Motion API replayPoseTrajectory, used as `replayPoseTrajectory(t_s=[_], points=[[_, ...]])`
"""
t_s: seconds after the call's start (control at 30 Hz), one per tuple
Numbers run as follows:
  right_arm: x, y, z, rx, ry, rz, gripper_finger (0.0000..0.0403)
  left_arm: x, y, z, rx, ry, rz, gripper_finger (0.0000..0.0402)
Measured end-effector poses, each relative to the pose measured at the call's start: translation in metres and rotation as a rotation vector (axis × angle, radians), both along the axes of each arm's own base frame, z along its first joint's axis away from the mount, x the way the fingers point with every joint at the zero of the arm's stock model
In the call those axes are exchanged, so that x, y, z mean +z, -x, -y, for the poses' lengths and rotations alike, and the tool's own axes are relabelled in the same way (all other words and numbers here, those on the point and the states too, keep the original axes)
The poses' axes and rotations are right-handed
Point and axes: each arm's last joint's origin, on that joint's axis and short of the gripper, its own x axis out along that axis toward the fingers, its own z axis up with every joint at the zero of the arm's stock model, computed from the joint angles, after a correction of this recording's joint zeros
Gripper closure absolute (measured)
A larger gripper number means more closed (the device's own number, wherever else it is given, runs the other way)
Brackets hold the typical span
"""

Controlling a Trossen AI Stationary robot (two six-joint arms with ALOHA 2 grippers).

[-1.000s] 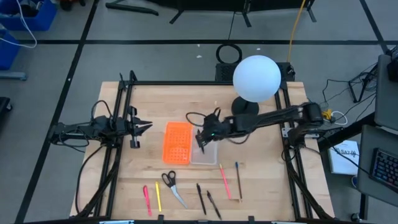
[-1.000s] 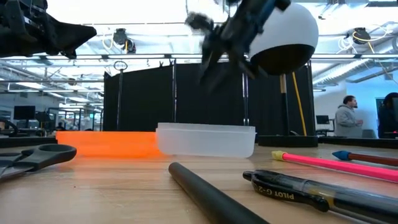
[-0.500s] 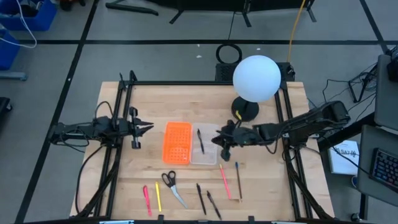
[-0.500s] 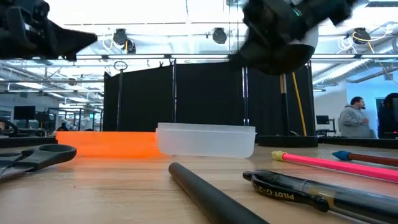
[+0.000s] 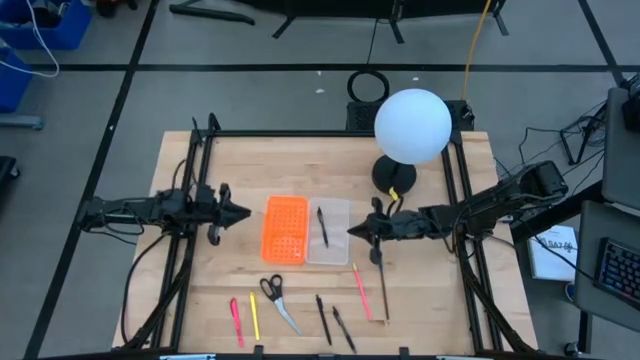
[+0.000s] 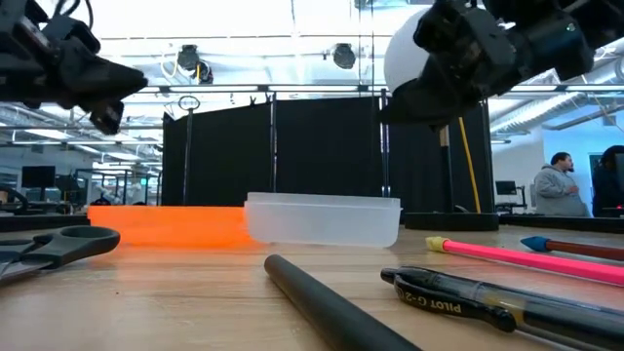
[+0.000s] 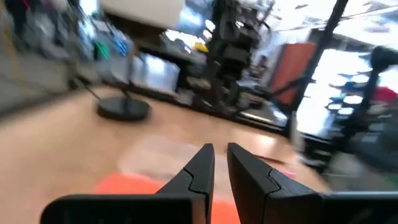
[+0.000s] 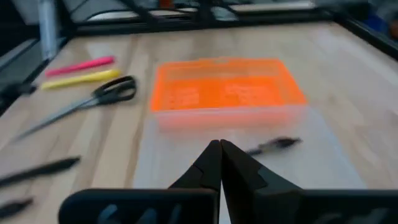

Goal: Pick & place school supplies into a supply box
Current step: Put the pink and yellow pen into the supply box

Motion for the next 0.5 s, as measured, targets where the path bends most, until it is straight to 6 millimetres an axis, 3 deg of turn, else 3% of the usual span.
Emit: replayPoseTrajectory(t_s=[0.13,0.27,0.4,0.5], points=[[0.009,0.005,-0.007,0.121,0.059,0.027,0.0402,-0.002,-0.001,0.004,-0.069,0.075,-0.038,0.0350],[0.026,0.020,0.000,0.181,0.100,0.072,0.0402,-0.004,-0.002,0.006,-0.055,0.019,-0.052,0.0350],[0.036,0.048,0.012,0.222,0.102,0.175,0.0402,-0.004,-0.003,0.005,0.018,-0.016,-0.051,0.0350],[0.030,0.074,0.025,0.168,0.084,0.226,0.0403,-0.003,-0.003,0.004,0.038,-0.024,-0.042,0.0350]])
